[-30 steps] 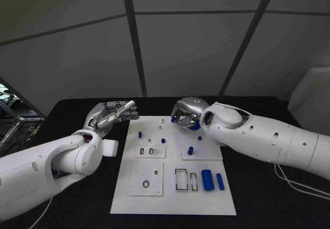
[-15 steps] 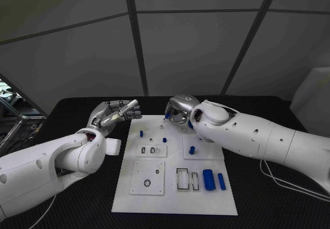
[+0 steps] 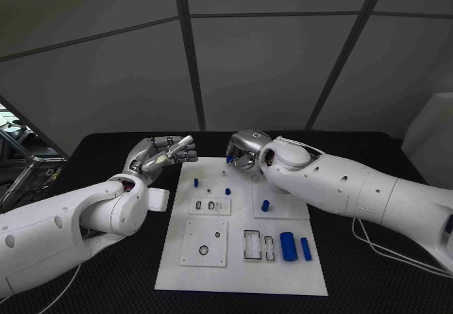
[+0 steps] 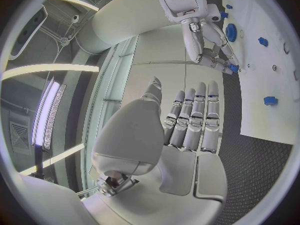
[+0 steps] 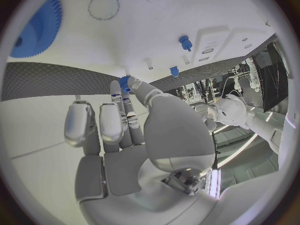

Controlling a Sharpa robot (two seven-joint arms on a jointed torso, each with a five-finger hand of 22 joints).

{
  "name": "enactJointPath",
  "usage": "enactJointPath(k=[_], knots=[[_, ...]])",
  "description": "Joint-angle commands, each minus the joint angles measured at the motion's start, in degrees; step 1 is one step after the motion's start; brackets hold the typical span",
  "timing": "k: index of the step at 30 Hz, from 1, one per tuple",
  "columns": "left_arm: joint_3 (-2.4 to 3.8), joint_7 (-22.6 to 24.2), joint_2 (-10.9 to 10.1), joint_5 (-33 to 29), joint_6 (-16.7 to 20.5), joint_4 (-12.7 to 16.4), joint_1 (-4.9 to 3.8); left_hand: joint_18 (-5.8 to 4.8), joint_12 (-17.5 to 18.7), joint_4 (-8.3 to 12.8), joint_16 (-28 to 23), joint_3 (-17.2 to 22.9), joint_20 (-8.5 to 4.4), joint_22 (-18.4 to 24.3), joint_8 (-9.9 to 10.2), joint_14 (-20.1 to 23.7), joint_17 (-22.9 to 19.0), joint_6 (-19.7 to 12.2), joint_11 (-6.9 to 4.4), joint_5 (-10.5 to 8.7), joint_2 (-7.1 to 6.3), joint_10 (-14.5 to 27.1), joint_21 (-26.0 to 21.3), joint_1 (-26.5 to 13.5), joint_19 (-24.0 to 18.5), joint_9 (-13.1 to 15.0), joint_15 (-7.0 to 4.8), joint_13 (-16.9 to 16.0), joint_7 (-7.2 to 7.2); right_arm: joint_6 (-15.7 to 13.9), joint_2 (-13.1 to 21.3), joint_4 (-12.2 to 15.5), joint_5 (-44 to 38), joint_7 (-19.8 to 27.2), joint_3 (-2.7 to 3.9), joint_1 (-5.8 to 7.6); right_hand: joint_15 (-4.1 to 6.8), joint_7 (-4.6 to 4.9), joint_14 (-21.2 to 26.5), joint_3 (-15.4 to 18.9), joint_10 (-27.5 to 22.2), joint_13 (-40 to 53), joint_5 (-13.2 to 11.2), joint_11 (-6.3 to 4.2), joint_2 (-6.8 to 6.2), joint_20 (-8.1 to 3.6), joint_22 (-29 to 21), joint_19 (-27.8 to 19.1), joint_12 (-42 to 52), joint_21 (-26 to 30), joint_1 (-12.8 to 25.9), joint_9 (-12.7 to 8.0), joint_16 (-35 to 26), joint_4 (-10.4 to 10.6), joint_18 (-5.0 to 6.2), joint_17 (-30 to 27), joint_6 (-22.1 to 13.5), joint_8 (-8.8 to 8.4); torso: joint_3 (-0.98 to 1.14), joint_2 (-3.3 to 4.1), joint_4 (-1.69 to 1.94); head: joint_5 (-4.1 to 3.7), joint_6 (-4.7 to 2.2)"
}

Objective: Assemble the parts on the task board

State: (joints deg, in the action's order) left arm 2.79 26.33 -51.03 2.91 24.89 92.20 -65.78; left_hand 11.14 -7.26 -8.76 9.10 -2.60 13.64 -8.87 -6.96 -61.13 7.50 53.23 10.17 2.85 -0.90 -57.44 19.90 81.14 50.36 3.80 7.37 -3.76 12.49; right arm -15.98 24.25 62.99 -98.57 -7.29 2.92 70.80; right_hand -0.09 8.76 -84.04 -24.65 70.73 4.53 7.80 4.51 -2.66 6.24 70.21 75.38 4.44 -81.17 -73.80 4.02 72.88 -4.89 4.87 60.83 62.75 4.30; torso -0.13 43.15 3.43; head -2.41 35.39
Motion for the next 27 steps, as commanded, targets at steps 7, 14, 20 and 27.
enactJointPath(k=[7, 14, 20, 27], knots=[[0.07, -0.1, 0.0, 0.1, -0.5, 0.0, -0.25, -0.74, 0.4, 0.5, -0.3, 0.0, 0.01, 0.1, 0.4, 0.4, 0.1, 0.1, -0.1, -0.05, 0.63, 0.3, 0.2, -0.1, 0.5, -0.1, 0.15, 0.1, 0.32, 2.9, -0.8, -0.3, -0.8, 0.6, 0.01, 0.17, 0.05, 0.13, -1.7, 0.0, -0.3, 0.0, -0.1, 0.17, -0.47, 0.13, 0.0, 0.3, -0.2, -0.2, 0.0, 0.0, 0.2, 0.4, -0.73, -0.1, -0.2, -0.17, -0.02, 0.02, -0.1, 0.31, -0.07], [0.07, 0.0, 0.2, 0.1, -0.4, -0.4, -0.38, -0.74, 0.4, 0.6, -0.4, 0.0, 0.02, 0.1, 0.4, 0.4, 0.1, 0.2, -0.09, -0.06, 0.71, 0.3, 0.1, 0.0, 0.6, 0.0, 0.15, 0.1, 0.33, 4.0, -1.4, -1.2, -1.3, 0.1, 0.0, 0.17, 0.02, 0.16, -1.6, 0.0, -0.3, 0.0, -0.1, 0.21, -0.54, 0.16, 0.2, 0.5, -0.3, -0.3, 0.1, 0.0, 0.2, 0.5, -0.77, -0.1, -0.2, -0.21, -0.05, 0.01, 0.02, 0.27, 0.06], [0.07, 0.1, 0.2, 0.1, -0.3, -0.6, -0.52, -0.73, 0.4, 0.6, -0.4, 0.0, 0.02, 0.1, 0.4, 0.4, 0.1, 0.2, -0.09, -0.06, 0.75, 0.3, 0.1, 0.0, 0.6, 0.0, 0.15, 0.1, 0.33, 4.5, -2.0, -2.3, -1.9, -0.8, -0.01, 0.17, -0.24, 0.48, -1.6, -0.1, -1.3, -0.1, -0.1, 0.54, -1.19, 0.35, 0.4, 0.5, -0.7, -0.4, 0.4, -0.1, 0.3, 1.1, -0.79, -0.3, -0.9, -0.52, -0.08, 0.07, 0.08, 0.25, 0.06], [0.07, 0.0, 0.2, 0.1, -0.3, -0.6, -0.62, -0.73, 0.4, 0.6, -0.4, 0.0, 0.02, 0.1, 0.4, 0.4, 0.1, 0.2, -0.09, -0.06, 0.75, 0.3, 0.1, 0.0, 0.6, 0.0, 0.15, 0.1, 0.33, 4.2, -2.3, -2.6, -2.0, -1.1, -0.02, 0.18, -1.6, 1.39, -0.2, 0.6, -9.2, -0.9, -1.0, 2.07, -3.67, 1.59, -4.4, -3.3, -0.8, 1.9, 1.1, -0.5, -2.1, 2.3, 0.21, -4.5, -8.7, -0.89, -0.08, 0.07, 0.1, 0.31, 0.12]])
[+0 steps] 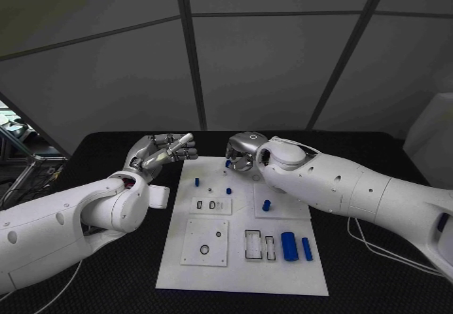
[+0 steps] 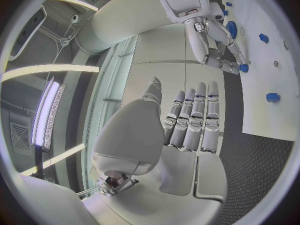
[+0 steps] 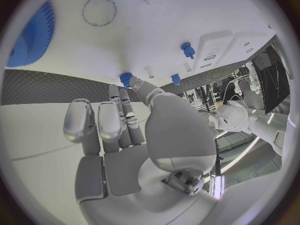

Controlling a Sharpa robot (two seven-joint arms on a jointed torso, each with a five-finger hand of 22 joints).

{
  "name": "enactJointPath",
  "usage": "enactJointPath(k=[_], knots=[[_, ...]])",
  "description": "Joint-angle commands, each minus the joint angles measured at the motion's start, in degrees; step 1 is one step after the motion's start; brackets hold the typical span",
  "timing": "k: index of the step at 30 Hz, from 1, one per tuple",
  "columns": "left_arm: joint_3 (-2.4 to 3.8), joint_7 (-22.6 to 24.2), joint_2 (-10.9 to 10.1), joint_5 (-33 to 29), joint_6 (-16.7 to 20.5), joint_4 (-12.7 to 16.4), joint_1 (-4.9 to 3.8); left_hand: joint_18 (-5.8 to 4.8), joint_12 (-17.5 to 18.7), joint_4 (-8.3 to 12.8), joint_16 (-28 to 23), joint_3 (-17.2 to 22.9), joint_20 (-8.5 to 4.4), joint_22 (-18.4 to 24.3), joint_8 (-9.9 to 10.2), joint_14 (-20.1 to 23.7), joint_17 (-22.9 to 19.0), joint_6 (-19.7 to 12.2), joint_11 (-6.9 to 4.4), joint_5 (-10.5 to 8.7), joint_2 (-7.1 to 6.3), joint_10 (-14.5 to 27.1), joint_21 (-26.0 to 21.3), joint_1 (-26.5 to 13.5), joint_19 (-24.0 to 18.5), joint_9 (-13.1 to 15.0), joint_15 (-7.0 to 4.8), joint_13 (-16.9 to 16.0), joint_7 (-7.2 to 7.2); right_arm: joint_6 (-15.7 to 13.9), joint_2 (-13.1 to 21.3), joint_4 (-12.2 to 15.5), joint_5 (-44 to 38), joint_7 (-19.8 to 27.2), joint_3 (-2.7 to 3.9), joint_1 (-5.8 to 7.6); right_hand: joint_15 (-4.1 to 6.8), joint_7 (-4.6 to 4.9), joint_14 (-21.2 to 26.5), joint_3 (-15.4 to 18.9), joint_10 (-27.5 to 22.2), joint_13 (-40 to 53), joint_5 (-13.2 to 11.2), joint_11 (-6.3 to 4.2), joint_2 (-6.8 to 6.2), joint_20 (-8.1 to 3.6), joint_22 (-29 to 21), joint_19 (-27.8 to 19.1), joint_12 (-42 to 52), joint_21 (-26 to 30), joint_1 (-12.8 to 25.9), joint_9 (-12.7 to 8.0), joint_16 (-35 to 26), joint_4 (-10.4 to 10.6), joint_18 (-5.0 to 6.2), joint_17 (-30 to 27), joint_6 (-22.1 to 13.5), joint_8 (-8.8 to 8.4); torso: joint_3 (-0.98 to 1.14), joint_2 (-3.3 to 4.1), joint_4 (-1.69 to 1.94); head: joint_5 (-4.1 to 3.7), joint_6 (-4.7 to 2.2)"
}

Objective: Assemble the parts on the task board

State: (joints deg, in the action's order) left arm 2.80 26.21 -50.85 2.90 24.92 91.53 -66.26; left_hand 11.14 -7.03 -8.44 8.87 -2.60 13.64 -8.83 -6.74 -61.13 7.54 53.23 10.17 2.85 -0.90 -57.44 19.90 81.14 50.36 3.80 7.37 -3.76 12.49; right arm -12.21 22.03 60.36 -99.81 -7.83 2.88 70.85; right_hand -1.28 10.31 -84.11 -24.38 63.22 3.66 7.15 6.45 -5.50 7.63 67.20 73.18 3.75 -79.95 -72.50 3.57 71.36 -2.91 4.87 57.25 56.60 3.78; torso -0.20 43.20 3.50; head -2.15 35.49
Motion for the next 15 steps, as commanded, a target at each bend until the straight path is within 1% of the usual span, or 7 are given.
enactJointPath(k=[1, 3, 7, 10, 11, 12, 15], knots=[[0.07, 0.1, 0.0, 0.1, -0.3, 0.0, -0.16, -0.73, 0.2, 0.3, -0.2, 0.0, 0.02, 0.1, 0.2, 0.4, 0.1, 0.2, -0.09, -0.06, 0.75, 0.3, 0.1, 0.0, 0.6, 0.0, 0.15, 0.1, 0.33, 0.1, 0.0, 0.1, -0.8, -0.6, 0.01, 0.13, -0.4, -0.32, 0.0, 0.9, -2.9, 0.0, -0.4, 0.13, -1.12, 0.28, -2.5, -2.0, 0.0, 1.3, -0.2, 0.0, -0.9, 0.4, 0.45, -1.6, -3.9, -0.35, -0.02, -0.01, 0.02, 0.03, 0.01], [0.07, 0.1, -0.1, 0.1, -0.3, 0.0, -0.17, -0.73, 0.2, 0.3, -0.2, 0.0, 0.02, 0.1, 0.2, 0.4, 0.1, 0.2, -0.09, -0.06, 0.75, 0.3, 0.1, 0.0, 0.6, 0.0, 0.15, 0.1, 0.33, -0.8, 0.3, 0.6, -0.8, -0.6, 0.01, 0.13, -0.64, 0.1, 0.2, 2.1, -4.4, 0.0, 0.1, 0.42, -1.53, 0.43, -3.6, -2.8, 0.3, 2.0, -0.2, 0.1, -1.4, 0.8, 0.67, -2.4, -5.3, -0.28, -0.02, -0.02, 0.02, 0.02, 0.0], [0.07, 0.0, -0.2, 0.1, -0.4, 0.0, -0.19, -0.73, 0.2, 0.3, -0.2, 0.0, 0.02, 0.1, 0.2, 0.4, 0.1, 0.2, -0.09, -0.06, 0.81, 0.3, 0.1, 0.1, 0.6, 0.0, 0.15, 0.1, 0.34, -3.1, 1.6, 2.4, -0.8, -0.7, 0.01, 0.12, -0.63, 0.12, 0.2, 3.4, -5.0, 0.2, 0.3, 0.47, -1.67, 0.53, -3.9, -2.9, 1.0, 2.2, -0.4, 0.2, -1.5, 1.2, 0.72, -2.8, -5.6, -0.11, 0.04, -0.04, -0.09, 0.17, -0.13], [0.07, 0.0, -0.3, 0.1, -0.4, -0.1, -0.2, -0.73, 0.2, 0.3, -0.2, 0.0, 0.02, 0.1, 0.2, 0.4, 0.1, 0.2, -0.09, -0.06, 0.81, 0.3, 0.1, 0.1, 0.6, 0.0, 0.15, 0.1, 0.34, -5.1, 4.0, 5.0, -0.5, -1.0, 0.02, 0.1, -0.57, 0.0, 0.2, 4.1, -4.4, 0.3, 1.1, 0.36, -1.36, 0.51, -3.2, -2.3, 2.2, 2.0, -0.9, 0.5, -1.4, 1.5, 0.59, -2.9, -4.4, 0.28, 0.07, -0.07, -0.12, 0.14, -0.25], [0.07, 0.0, -0.4, 0.1, -0.4, -0.1, -0.2, -0.73, 0.2, 0.3, -0.2, 0.0, 0.02, 0.1, 0.2, 0.4, 0.1, 0.2, -0.09, -0.06, 0.81, 0.3, 0.1, 0.1, 0.6, 0.0, 0.15, 0.1, 0.34, -5.7, 4.8, 5.8, -0.3, -1.0, 0.03, 0.09, -0.54, -0.03, 0.1, 4.2, -4.0, 0.4, 1.3, 0.31, -1.27, 0.49, -2.9, -2.0, 2.5, 1.8, -1.0, 0.5, -1.4, 1.5, 0.52, -2.8, -3.9, 0.42, 0.04, -0.07, -0.1, 0.07, -0.31], [0.07, 0.0, -0.5, 0.1, -0.5, -0.1, -0.2, -0.73, 0.2, 0.3, -0.2, 0.0, 0.02, 0.1, 0.2, 0.4, 0.1, 0.2, -0.09, -0.06, 0.81, 0.3, 0.1, 0.1, 0.6, 0.0, 0.15, 0.1, 0.34, -6.5, 6.4, 7.4, 0.2, -1.2, 0.04, 0.09, -0.47, -0.03, 0.0, 4.3, -3.2, 0.5, 1.7, 0.22, -1.08, 0.44, -2.0, -1.3, 3.2, 1.4, -1.2, 0.7, -1.0, 1.7, 0.34, -2.3, -3.1, 0.69, 0.05, -0.1, -0.15, 0.0, -0.42], [0.07, 0.0, -0.7, 0.1, -0.6, -0.3, -0.2, -0.73, 0.3, 0.4, -0.3, 0.0, 0.02, 0.1, 0.2, 0.4, 0.1, 0.2, -0.09, -0.06, 0.85, 0.3, 0.1, 0.1, 0.6, 0.0, 0.15, 0.1, 0.33, -7.9, 9.6, 10.4, 1.7, -1.4, 0.06, 0.09, -0.2, 0.05, -0.8, 4.1, -0.1, 1.0, 2.9, -0.17, -0.78, 0.27, 1.3, 1.2, 5.0, -0.2, -1.4, 0.9, 0.8, 2.1, -0.33, 0.2, -1.3, 1.34, 0.08, -0.18, -0.34, -0.12, -0.61]])
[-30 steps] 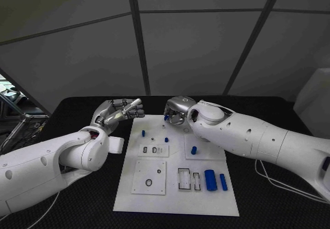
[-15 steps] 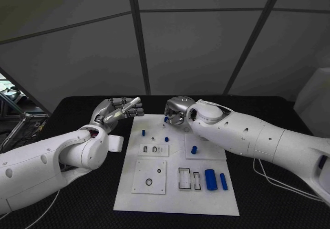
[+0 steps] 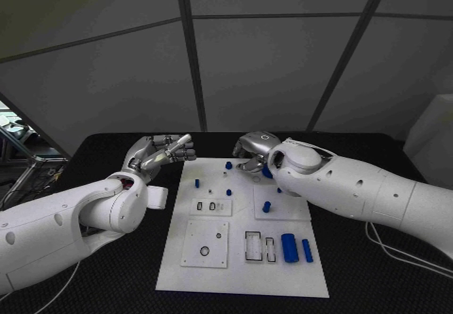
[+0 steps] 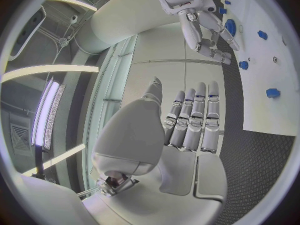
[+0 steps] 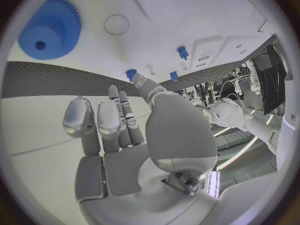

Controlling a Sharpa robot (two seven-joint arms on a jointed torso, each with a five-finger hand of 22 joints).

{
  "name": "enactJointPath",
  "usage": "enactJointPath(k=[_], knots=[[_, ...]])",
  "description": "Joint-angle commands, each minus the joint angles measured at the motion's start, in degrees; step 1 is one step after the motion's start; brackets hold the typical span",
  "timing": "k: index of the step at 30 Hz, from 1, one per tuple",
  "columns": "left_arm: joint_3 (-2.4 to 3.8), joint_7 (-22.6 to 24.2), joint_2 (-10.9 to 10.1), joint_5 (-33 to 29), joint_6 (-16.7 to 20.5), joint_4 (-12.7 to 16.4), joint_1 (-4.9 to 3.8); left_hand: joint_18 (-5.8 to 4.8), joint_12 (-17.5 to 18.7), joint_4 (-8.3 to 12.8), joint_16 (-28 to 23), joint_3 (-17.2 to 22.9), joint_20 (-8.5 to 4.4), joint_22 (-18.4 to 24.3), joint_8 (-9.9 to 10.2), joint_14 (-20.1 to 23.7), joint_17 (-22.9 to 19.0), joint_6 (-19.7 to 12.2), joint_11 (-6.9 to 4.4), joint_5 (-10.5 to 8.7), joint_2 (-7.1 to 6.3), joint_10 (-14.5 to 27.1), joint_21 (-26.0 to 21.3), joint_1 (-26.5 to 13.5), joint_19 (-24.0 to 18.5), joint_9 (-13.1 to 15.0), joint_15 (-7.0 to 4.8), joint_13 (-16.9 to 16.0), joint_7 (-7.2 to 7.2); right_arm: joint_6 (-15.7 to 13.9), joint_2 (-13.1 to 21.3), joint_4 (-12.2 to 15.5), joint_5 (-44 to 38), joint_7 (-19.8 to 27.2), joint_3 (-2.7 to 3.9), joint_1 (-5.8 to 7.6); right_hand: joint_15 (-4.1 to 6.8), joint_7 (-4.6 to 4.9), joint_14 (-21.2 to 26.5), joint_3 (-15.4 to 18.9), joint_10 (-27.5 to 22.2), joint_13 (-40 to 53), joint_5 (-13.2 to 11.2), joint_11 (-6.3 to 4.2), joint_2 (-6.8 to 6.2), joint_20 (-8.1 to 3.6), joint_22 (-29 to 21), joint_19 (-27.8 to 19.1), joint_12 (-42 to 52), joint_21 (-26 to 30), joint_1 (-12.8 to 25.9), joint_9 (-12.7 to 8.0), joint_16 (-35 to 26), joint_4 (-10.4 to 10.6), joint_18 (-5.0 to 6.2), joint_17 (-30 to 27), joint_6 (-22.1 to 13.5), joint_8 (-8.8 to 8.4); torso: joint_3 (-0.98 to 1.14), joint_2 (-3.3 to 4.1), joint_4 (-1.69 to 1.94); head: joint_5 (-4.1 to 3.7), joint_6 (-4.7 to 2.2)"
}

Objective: Assemble the parts on the task board

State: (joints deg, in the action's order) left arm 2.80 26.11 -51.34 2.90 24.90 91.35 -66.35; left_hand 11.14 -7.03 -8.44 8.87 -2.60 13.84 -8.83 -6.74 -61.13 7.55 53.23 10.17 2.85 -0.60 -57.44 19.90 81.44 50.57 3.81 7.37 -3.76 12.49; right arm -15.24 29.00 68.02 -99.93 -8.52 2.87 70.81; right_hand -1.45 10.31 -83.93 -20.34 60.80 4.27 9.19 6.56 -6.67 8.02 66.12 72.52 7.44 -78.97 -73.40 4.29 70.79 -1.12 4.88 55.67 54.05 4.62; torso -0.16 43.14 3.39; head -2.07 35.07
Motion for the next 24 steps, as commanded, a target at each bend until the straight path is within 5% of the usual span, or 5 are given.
enactJointPath(k=[1, 8, 12, 17, 24], knots=[[0.06, 0.1, -0.2, 0.1, -0.6, -0.1, -0.11, -0.73, 0.3, 0.5, -0.4, 0.0, -0.19, 0.1, 0.3, 0.4, 0.1, 0.3, -0.1, -0.06, 0.58, 0.2, 0.1, -0.2, 0.4, 0.0, 0.17, 0.0, 0.3, -5.3, 4.4, 4.3, 2.6, -0.8, 0.07, 0.13, 0.22, 0.02, -1.3, 0.0, 4.5, 0.7, 1.5, -0.62, 0.32, -0.29, 4.1, 3.1, 2.4, -2.1, -0.4, 0.2, 2.3, 0.6, -0.68, 3.2, 2.2, 0.76, 0.07, -0.19, -0.42, -0.17, -0.16], [0.05, -0.2, -0.4, 0.1, -1.4, -0.5, -0.11, -0.67, 0.2, 0.7, -0.5, -0.1, -0.24, 0.1, 0.3, 0.0, 0.2, 0.7, -0.24, -0.06, 0.77, -0.2, 0.2, -0.1, 0.8, 0.0, 0.03, 0.0, 0.16, -4.6, 11.5, 9.6, 10.3, -1.8, 0.09, 0.14, 2.33, -2.02, -1.7, 2.6, 14.6, 4.8, 2.3, -3.29, -2.52, -2.04, 7.1, 5.2, 8.8, -3.6, 1.3, 0.1, 4.0, 2.8, -1.25, 5.2, 3.3, 1.12, 0.23, -0.3, -1.02, -0.22, -0.4], [0.04, -0.4, -0.3, 0.1, -1.7, -0.6, -0.11, -0.65, 0.2, 0.8, -0.5, -0.2, -0.29, 0.1, 0.3, -0.3, 0.3, 0.8, -0.31, -0.06, 0.88, -0.5, 0.3, -0.1, 0.9, 0.0, -0.04, 0.0, 0.11, -1.8, 14.0, 10.5, 14.5, -2.6, 0.11, 0.15, 3.13, -2.67, -3.2, 6.9, 18.7, 12.5, 4.2, -4.21, -3.9, -3.11, 10.5, 7.8, 17.5, -5.3, 1.6, -0.2, 8.8, 4.5, -2.0, 13.1, 1.9, 0.87, 0.19, -0.3, -0.91, -0.47, -0.63], [0.04, -0.5, -0.1, 0.1, -1.9, -0.7, -0.1, -0.65, 0.2, 0.8, -0.5, -0.2, -0.29, 0.1, 0.3, -0.3, 0.3, 0.8, -0.31, -0.06, 0.88, -0.5, 0.3, -0.1, 0.9, 0.0, -0.04, 0.0, 0.11, 1.9, 15.3, 9.8, 16.2, -3.7, 0.11, 0.16, 2.08, -1.99, -4.3, 15.5, 16.7, 53.1, 5.2, -3.48, -1.68, -2.48, 13.5, 9.7, 54.9, -6.7, -2.3, 0.0, 14.9, 9.7, -2.61, 23.9, -0.6, 2.28, 0.13, -0.2, -0.81, -0.84, -0.69], [0.03, -0.6, 0.2, 0.1, -2.1, -0.9, -0.1, -0.64, 0.2, 0.9, -0.6, -0.2, -0.32, 0.1, 0.3, -0.4, 0.3, 0.9, -0.34, -0.06, 0.95, -0.6, 0.3, -0.1, 1.0, 0.0, -0.07, 0.0, 0.08, 4.6, 14.3, 7.4, 16.7, -4.2, 0.11, 0.16, 1.63, -1.37, -4.6, 17.5, 17.3, 63.2, 5.3, -2.64, -1.36, -1.8, 14.5, 10.4, 63.4, -7.1, -4.9, -0.1, 16.2, 12.5, -2.77, 26.6, -2.1, 3.69, 0.13, -0.13, -0.67, -1.19, -0.65]])
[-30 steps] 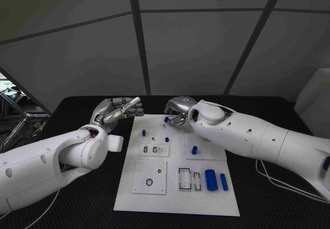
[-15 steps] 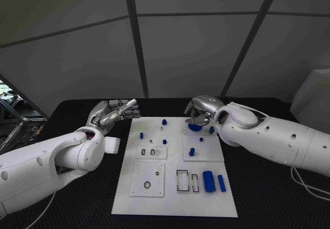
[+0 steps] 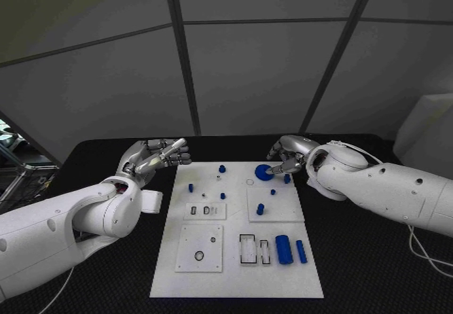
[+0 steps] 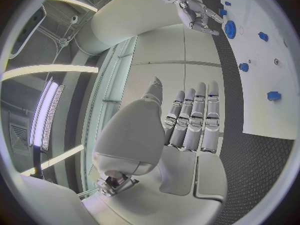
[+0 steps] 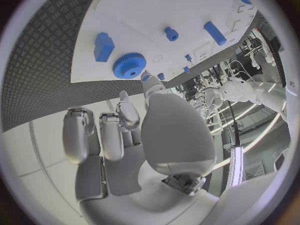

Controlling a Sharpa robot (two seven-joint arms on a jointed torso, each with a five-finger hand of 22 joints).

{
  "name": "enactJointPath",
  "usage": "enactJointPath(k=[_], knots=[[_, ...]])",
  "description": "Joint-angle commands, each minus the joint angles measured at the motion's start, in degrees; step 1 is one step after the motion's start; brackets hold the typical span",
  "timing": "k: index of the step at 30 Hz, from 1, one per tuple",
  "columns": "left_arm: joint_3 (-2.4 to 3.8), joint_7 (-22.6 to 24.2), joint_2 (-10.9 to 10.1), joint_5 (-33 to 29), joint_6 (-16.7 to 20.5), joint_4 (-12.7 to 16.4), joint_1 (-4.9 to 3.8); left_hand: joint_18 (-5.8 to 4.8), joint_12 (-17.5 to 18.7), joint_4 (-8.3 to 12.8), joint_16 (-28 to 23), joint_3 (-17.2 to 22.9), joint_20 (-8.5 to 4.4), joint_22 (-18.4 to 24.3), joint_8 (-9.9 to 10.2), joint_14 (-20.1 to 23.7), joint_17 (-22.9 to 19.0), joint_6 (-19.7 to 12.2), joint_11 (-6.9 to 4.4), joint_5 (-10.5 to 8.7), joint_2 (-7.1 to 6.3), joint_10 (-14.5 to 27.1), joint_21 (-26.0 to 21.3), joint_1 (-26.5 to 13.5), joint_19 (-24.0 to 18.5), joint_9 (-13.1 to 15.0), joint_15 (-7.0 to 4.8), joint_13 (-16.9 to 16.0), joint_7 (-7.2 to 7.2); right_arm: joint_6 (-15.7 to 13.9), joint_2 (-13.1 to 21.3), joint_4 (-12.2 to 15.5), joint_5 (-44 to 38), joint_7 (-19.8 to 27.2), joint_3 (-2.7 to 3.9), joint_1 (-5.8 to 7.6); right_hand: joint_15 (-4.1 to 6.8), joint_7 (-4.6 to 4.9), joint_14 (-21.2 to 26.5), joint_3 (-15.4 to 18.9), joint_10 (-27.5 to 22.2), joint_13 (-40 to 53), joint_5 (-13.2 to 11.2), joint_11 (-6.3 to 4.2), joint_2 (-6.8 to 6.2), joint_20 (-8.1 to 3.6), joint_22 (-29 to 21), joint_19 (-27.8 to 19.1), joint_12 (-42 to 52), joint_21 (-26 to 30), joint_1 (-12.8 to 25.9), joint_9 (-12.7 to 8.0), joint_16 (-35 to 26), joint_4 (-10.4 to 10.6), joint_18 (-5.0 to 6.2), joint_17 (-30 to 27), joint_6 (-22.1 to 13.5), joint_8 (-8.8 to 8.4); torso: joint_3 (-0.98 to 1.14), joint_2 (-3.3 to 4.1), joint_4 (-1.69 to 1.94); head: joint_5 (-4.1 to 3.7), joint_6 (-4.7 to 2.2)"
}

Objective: Assemble the parts on the task board

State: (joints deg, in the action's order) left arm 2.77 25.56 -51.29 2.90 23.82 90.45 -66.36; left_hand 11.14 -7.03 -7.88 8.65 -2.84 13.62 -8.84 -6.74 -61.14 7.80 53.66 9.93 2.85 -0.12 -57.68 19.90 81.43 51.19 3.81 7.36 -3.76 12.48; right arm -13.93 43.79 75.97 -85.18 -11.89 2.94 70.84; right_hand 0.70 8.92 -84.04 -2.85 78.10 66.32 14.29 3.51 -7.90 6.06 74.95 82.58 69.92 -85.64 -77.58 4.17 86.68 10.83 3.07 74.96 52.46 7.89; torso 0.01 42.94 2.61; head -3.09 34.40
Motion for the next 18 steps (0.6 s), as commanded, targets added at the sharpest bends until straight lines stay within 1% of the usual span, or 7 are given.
enactJointPath(k=[1, 7, 10, 12, 15, 18], knots=[[0.06, -0.1, 0.2, 0.1, -1.0, -0.1, -0.09, -0.65, 0.2, 0.3, -0.3, 0.1, -0.1, 0.1, 0.3, -0.4, 0.1, 0.5, -0.1, -0.06, 0.47, -0.3, 0.3, -0.1, 0.4, 0.0, -0.06, 0.0, 0.1, 3.5, -0.8, -0.8, 2.0, -0.9, 0.04, 0.12, -0.55, 0.05, -4.5, 0.1, 0.2, 1.6, 0.3, 0.44, -0.05, 0.19, 5.7, 0.3, 1.3, -0.4, -0.9, 0.0, 0.3, 0.6, -0.95, 7.5, -0.6, 0.5, -0.08, 0.06, 0.14, -0.22, 0.03], [0.06, -0.1, 0.3, 0.1, -1.0, -0.2, -0.09, -0.65, 0.3, 0.4, -0.4, 0.0, -0.1, 0.1, 0.3, -0.4, 0.1, 0.5, -0.11, -0.06, 0.49, -0.3, 0.3, -0.1, 0.4, 0.0, -0.07, 0.0, 0.09, 4.9, -2.2, -2.1, 2.0, -1.0, 0.04, 0.12, -0.82, 0.28, -4.8, 0.5, 2.4, 7.1, 0.8, 0.71, 0.29, 0.45, 6.1, 0.6, 6.1, -0.6, -1.6, 0.0, 1.0, 1.2, -1.03, 9.0, -1.1, 1.13, -0.14, 0.07, 0.22, -0.22, 0.28], [0.06, -0.2, 0.4, 0.1, -1.0, -0.2, -0.09, -0.65, 0.3, 0.4, -0.4, 0.0, -0.1, 0.1, 0.3, -0.4, 0.1, 0.5, -0.11, -0.06, 0.49, -0.3, 0.3, -0.1, 0.4, 0.0, -0.07, 0.0, 0.09, 5.5, -2.8, -2.7, 1.9, -1.2, 0.04, 0.12, -0.93, 0.37, -4.9, 0.6, 3.4, 9.3, 1.2, 0.82, 0.5, 0.56, 6.2, 0.6, 8.0, -0.6, -1.9, 0.0, 1.2, 1.4, -1.04, 9.6, -1.3, 1.43, -0.13, 0.06, 0.21, -0.18, 0.38], [0.06, -0.2, 0.4, 0.1, -1.0, -0.3, -0.09, -0.65, 0.3, 0.4, -0.4, 0.0, -0.1, 0.1, 0.3, -0.4, 0.1, 0.5, -0.11, -0.06, 0.49, -0.3, 0.3, -0.1, 0.4, 0.0, -0.07, 0.0, 0.1, 5.9, -3.0, -3.0, 1.8, -1.2, 0.03, 0.12, -0.96, 0.39, -4.9, 0.6, 3.6, 9.9, 1.2, 0.85, 0.58, 0.6, 6.2, 0.6, 8.4, -0.6, -2.0, 0.0, 1.3, 1.5, -1.04, 9.7, -1.3, 1.55, -0.12, 0.05, 0.22, -0.24, 0.43], [0.06, -0.2, 0.3, 0.1, -1.0, -0.3, -0.09, -0.65, 0.3, 0.4, -0.4, 0.0, -0.1, 0.1, 0.3, -0.4, 0.1, 0.5, -0.11, -0.06, 0.49, -0.3, 0.3, -0.1, 0.4, 0.0, -0.07, 0.0, 0.1, 6.5, -3.3, -3.4, 1.6, -1.2, 0.03, 0.12, -0.99, 0.41, -4.9, 0.7, 3.6, 10.0, 1.3, 0.88, 0.61, 0.63, 6.3, 0.6, 8.6, -0.6, -2.0, 0.0, 1.4, 1.5, -1.06, 9.8, -1.3, 1.65, -0.18, 0.0, 0.19, -0.3, 0.51], [0.06, -0.2, 0.3, 0.1, -1.0, -0.4, -0.09, -0.65, 0.3, 0.4, -0.4, 0.0, -0.11, 0.1, 0.3, -0.4, 0.1, 0.5, -0.1, -0.06, 0.5, -0.3, 0.3, -0.1, 0.5, 0.0, -0.06, 0.0, 0.1, 6.9, -3.5, -3.6, 1.2, -1.3, 0.03, 0.11, -1.01, 0.4, -5.0, 0.7, 3.8, 10.5, 1.5, 0.89, 0.75, 0.66, 6.5, 0.8, 9.0, -0.7, -2.1, 0.0, 1.5, 1.5, -1.09, 10.1, -1.2, 1.8, -0.12, 0.02, 0.15, -0.25, 0.54]])
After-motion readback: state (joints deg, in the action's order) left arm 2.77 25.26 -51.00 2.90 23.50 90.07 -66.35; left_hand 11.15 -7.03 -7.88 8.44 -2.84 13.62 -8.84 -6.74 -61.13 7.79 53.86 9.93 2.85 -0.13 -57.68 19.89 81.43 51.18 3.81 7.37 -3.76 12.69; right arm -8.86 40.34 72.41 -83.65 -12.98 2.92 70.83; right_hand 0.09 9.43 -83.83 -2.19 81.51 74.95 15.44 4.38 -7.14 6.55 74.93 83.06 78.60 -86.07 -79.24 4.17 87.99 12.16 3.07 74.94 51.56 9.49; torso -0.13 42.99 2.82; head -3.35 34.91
